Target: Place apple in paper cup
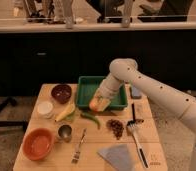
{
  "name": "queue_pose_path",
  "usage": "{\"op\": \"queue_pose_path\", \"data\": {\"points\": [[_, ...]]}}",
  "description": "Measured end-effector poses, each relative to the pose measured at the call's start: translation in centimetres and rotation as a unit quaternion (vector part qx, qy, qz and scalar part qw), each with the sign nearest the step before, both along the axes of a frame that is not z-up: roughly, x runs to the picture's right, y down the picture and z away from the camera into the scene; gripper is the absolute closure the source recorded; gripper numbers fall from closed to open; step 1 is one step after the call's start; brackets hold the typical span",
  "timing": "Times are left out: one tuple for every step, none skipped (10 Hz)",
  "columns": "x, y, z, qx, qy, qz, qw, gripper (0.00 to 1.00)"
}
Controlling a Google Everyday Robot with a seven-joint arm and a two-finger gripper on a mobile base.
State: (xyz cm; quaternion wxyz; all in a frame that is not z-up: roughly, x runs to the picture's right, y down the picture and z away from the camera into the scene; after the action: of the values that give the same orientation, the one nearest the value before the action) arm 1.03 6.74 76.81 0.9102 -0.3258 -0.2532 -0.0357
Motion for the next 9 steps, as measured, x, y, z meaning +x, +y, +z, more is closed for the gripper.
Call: {"op": "queue_pose_path", "data": {"points": [[-0.5,-0.3,0.2,0.0,-0.003,0.0,1.0,1.0],[-0.8,-0.7,0.4,-0.001,-0.006,0.002,1.0,1.0],[-1.2,-1.2,0.7,-0.002,-0.01,0.004,0.9999,1.0],[-2.1,-1.7,1.1,-0.004,-0.015,0.005,0.9999,1.0],[-2.9,-2.3,1.6,-0.005,-0.019,0.006,0.9998,1.0],[-3.5,-3.0,2.0,-0.006,-0.022,0.008,0.9997,1.0],[-3.3,-3.5,2.3,-0.007,-0.02,0.012,0.9997,1.0],[-2.8,-4.0,2.5,-0.008,-0.017,0.017,0.9997,1.0],[-2.1,-4.5,2.7,-0.008,-0.013,0.023,0.9996,1.0]]}}
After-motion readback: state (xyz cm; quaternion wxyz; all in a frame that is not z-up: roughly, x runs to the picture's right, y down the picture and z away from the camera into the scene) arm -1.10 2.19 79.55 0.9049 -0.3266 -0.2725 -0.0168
